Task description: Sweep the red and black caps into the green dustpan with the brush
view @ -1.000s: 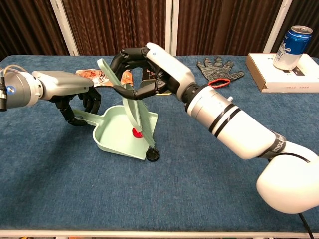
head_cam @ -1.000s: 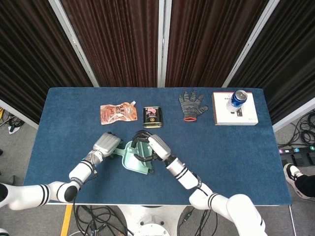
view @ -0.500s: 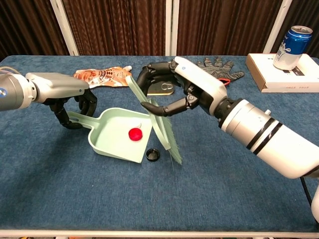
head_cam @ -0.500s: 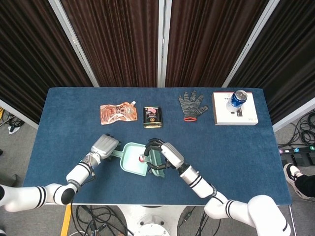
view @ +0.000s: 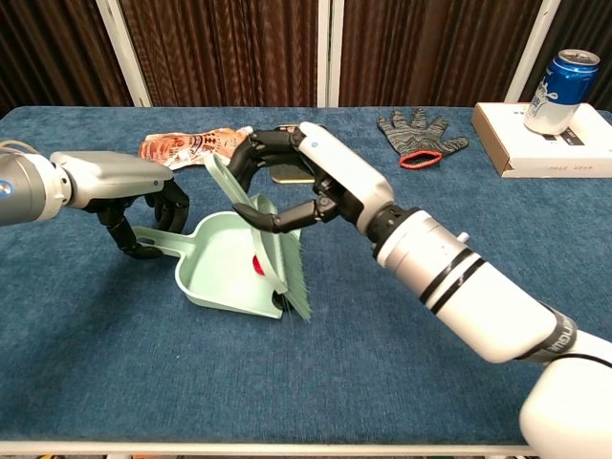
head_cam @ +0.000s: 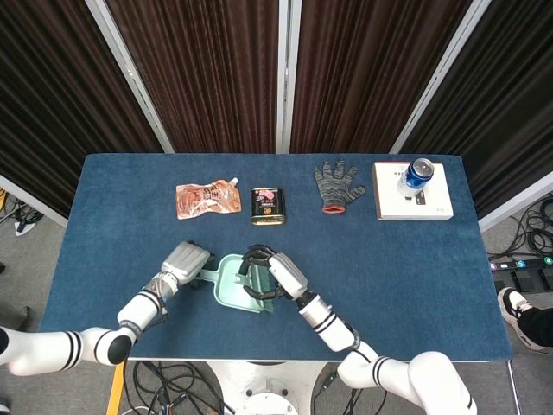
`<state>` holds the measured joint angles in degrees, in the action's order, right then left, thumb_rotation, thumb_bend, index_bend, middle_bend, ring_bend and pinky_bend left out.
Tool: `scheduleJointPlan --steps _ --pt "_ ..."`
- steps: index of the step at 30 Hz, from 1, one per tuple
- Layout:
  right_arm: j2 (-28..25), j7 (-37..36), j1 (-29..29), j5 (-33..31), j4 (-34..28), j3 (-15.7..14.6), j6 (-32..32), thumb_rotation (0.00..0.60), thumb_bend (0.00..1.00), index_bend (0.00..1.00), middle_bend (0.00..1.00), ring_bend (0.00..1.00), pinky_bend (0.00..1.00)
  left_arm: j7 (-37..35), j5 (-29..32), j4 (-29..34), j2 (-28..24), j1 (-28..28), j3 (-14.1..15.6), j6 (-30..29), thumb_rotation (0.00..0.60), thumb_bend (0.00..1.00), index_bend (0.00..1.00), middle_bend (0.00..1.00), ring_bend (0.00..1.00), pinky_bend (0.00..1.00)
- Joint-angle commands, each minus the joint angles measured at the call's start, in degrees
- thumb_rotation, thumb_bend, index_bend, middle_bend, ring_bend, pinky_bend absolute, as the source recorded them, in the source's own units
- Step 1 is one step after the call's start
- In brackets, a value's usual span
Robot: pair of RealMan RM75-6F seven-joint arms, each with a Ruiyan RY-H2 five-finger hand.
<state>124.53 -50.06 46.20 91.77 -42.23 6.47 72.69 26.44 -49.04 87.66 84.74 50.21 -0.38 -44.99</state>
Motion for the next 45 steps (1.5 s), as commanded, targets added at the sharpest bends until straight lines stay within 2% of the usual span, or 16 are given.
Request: scheduleJointPlan --steps 1,5,9,13,17,20,24,29,32,38,41,42,43,45 --pt "1.63 -0.76 1.24 -0.26 1.74 1.32 0.25 0.600 0.64 0.75 0.63 0.28 0.16 0.08 0.01 0.15 0.11 0.09 -0.07 -0.14 0.600 0.35 0.52 0.51 0.34 0.26" --pt "2.56 -1.16 2.37 -0.30 3.35 2.42 0.67 0.600 0.64 0.75 0.63 0.28 0.16 0.43 0.29 0.47 0.03 0.34 -0.30 -0.46 0.600 0.35 0.52 0.51 0.34 0.26" --pt "0.64 -1.18 2.11 0.45 3.50 2.12 2.32 0.600 0.64 0.75 0.63 0.28 0.16 0.52 0.20 0.66 -0.28 0.05 -0.38 -1.61 0.600 0.35 0.49 0.50 0.34 0.26" --pt "-4.22 -0.02 0.86 1.41 1.24 1.07 3.98 0.600 0.64 0.75 0.63 0.28 0.16 -0.33 -0.61 0.71 -0.55 -0.82 -0.57 -3.03 0.600 0.31 0.35 0.41 0.33 0.26" --pt "-11.30 3.09 -0.60 2.22 -3.05 -0.84 3.36 0.600 0.64 0.76 0.63 0.28 0.16 -2.13 -2.15 0.88 -1.08 -2.09 -1.10 -4.79 0.600 0.28 0.24 0.33 0.26 0.26" --pt "-18.03 7.01 -1.16 3.00 -7.18 -3.17 0.49 0.600 0.64 0.76 0.63 0.28 0.15 -4.24 -4.07 1.33 -2.10 -3.47 -1.56 -6.49 0.600 0.27 0.21 0.32 0.23 0.24" --pt "-27.52 14.24 -0.80 2.75 -13.66 -5.76 -6.45 0.600 0.63 0.76 0.63 0.28 0.14 -7.95 -7.59 1.48 -4.09 -6.62 -2.16 -11.05 0.600 0.25 0.20 0.31 0.22 0.21" --pt "-34.42 24.13 0.97 1.48 -19.25 -7.43 -15.41 0.600 0.62 0.75 0.63 0.25 0.10 -11.43 -12.03 -0.90 -6.03 -10.96 -2.73 -18.40 0.600 0.23 0.20 0.29 0.20 0.19" --pt "-36.41 30.06 2.27 -0.11 -22.15 -8.02 -21.40 0.600 0.58 0.68 0.60 0.21 0.08 -13.24 -14.26 -3.17 -6.78 -13.78 -2.82 -22.72 0.600 0.23 0.20 0.29 0.20 0.18" --pt "-34.61 40.36 3.31 -3.85 -23.31 -7.77 -28.42 0.600 0.52 0.53 0.49 0.13 0.03 -18.77 -16.75 -3.83 -9.77 -19.01 -2.39 -26.78 0.600 0.23 0.20 0.29 0.20 0.17" --pt "-34.16 45.04 3.62 -6.42 -24.37 -7.50 -31.74 0.600 0.44 0.34 0.38 0.05 0.00 -20.61 -17.40 -3.24 -11.09 -21.31 -2.44 -28.55 0.600 0.22 0.20 0.29 0.20 0.17" --pt "-34.23 46.48 3.46 -7.50 -25.04 -7.23 -32.27 0.600 0.40 0.24 0.32 0.02 0.00 -21.19 -17.63 -3.16 -11.48 -22.18 -2.53 -29.34 0.600 0.21 0.20 0.29 0.20 0.17" --pt "-34.38 47.44 3.23 -8.29 -25.57 -7.01 -32.38 0.600 0.37 0.15 0.26 0.00 0.00 -21.70 -17.93 -3.23 -11.72 -22.80 -2.55 -29.86 0.600 0.21 0.20 0.29 0.20 0.17" --pt "-35.21 49.22 2.30 -9.89 -27.13 -6.36 -31.46 0.600 0.33 0.05 0.20 0.00 0.00 -22.82 -18.56 -4.17 -12.05 -24.17 -2.55 -30.90 0.600 0.21 0.21 0.29 0.20 0.17"
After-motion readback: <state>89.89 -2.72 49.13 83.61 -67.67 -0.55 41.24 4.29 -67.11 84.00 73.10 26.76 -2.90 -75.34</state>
